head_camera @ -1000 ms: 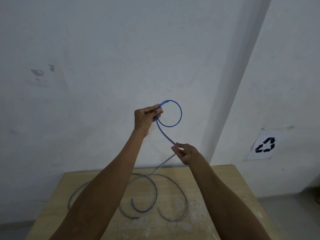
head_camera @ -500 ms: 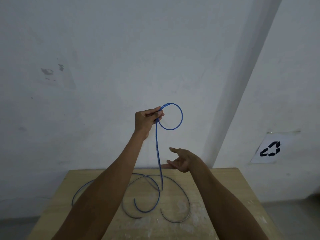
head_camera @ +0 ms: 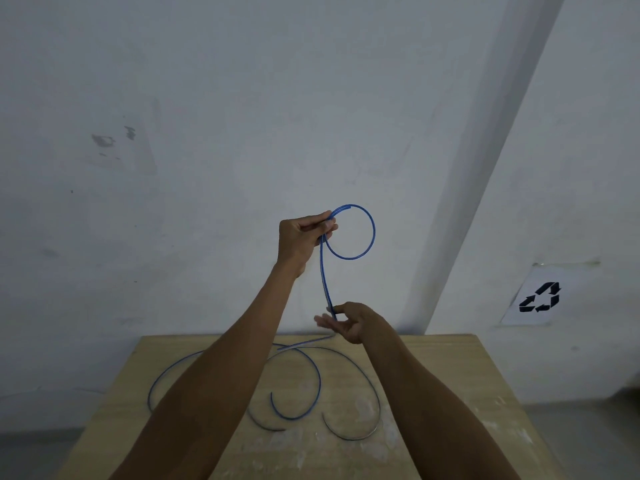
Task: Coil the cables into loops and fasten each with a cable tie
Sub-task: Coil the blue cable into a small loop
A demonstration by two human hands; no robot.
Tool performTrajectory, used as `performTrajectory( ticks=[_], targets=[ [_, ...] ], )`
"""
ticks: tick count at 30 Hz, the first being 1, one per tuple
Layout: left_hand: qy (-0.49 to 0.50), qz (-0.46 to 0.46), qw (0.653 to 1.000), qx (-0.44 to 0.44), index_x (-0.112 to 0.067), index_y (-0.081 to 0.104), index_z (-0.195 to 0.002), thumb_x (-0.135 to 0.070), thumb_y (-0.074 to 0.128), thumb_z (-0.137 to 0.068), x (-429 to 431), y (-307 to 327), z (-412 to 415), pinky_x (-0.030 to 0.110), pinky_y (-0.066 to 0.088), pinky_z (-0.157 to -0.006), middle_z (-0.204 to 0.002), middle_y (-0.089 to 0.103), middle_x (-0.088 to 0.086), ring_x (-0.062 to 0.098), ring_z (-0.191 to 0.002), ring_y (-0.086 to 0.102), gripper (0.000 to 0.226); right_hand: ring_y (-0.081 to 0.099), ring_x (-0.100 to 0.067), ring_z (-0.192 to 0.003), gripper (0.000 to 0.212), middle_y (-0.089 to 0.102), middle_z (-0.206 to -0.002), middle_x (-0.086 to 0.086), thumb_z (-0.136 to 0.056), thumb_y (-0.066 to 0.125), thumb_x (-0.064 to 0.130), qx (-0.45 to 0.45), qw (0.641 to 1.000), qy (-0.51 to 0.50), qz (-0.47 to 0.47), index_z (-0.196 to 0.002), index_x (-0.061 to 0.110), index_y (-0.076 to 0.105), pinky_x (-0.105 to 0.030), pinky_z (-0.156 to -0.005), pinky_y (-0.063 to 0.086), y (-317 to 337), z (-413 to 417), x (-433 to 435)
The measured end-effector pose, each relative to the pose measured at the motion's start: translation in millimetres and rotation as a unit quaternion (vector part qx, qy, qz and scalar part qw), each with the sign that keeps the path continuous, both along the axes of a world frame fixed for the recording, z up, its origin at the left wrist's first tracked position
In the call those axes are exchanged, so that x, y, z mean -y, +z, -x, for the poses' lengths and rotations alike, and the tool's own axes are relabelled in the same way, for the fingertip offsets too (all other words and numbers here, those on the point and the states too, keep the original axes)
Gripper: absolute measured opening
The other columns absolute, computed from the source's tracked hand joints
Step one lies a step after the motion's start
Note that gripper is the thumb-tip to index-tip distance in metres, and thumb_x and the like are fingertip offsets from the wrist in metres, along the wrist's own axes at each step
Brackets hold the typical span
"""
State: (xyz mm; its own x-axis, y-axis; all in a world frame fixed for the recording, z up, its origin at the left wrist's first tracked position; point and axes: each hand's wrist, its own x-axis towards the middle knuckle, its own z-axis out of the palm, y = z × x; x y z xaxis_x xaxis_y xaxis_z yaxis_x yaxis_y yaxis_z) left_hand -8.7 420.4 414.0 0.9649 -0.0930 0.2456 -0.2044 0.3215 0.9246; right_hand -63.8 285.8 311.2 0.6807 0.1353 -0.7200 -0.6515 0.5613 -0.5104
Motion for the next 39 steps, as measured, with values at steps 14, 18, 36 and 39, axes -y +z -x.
performTrajectory(
  ticks=[14,18,36,39],
  targets=[
    [-0.065,-0.141,0.988,-0.014,0.0,0.076,-0.114,0.0,0.075,-0.089,-38,-7,-8,0.041,0.062,-0.092,-0.102,0.079,0.017,0.032,-0.096,0.077,0.025,0.076,-0.025,-0.094,0.034,0.079,-0.104,-0.009,-0.095,0.067,0.009,0.35,0.881,-0.135,0.288,-0.129,0.017,0.065,-0.036,-0.087,0.06,70,13,64],
    [-0.1,-0.149,0.984,-0.007,0.001,0.074,-0.117,0.0,0.075,-0.09,-34,-3,-5,0.039,0.061,-0.092,-0.106,0.078,0.018,0.033,-0.098,0.077,0.028,0.075,-0.028,-0.101,0.034,0.077,-0.113,-0.009,-0.101,0.061,0.011,0.427,0.848,-0.08,0.304,-0.135,0.011,0.062,-0.037,-0.09,0.06,76,14,70],
    [-0.137,-0.238,0.96,0.049,0.001,0.075,-0.115,-0.001,0.075,-0.089,-29,1,-4,0.035,0.063,-0.086,-0.103,0.079,0.015,0.03,-0.093,0.078,0.026,0.075,-0.031,-0.098,0.027,0.077,-0.11,-0.015,-0.098,0.061,0.005,0.492,0.805,-0.015,0.33,-0.124,0.0,0.068,-0.037,-0.088,0.061,79,5,72],
    [-0.119,-0.24,0.962,0.059,0.001,0.076,-0.113,-0.001,0.076,-0.088,-29,-2,-7,0.037,0.063,-0.087,-0.102,0.079,0.015,0.029,-0.092,0.078,0.025,0.074,-0.035,-0.102,0.029,0.075,-0.112,-0.019,-0.096,0.064,0.001,0.497,0.812,0.006,0.306,-0.124,-0.004,0.067,-0.038,-0.091,0.06,81,5,76]
  ],
)
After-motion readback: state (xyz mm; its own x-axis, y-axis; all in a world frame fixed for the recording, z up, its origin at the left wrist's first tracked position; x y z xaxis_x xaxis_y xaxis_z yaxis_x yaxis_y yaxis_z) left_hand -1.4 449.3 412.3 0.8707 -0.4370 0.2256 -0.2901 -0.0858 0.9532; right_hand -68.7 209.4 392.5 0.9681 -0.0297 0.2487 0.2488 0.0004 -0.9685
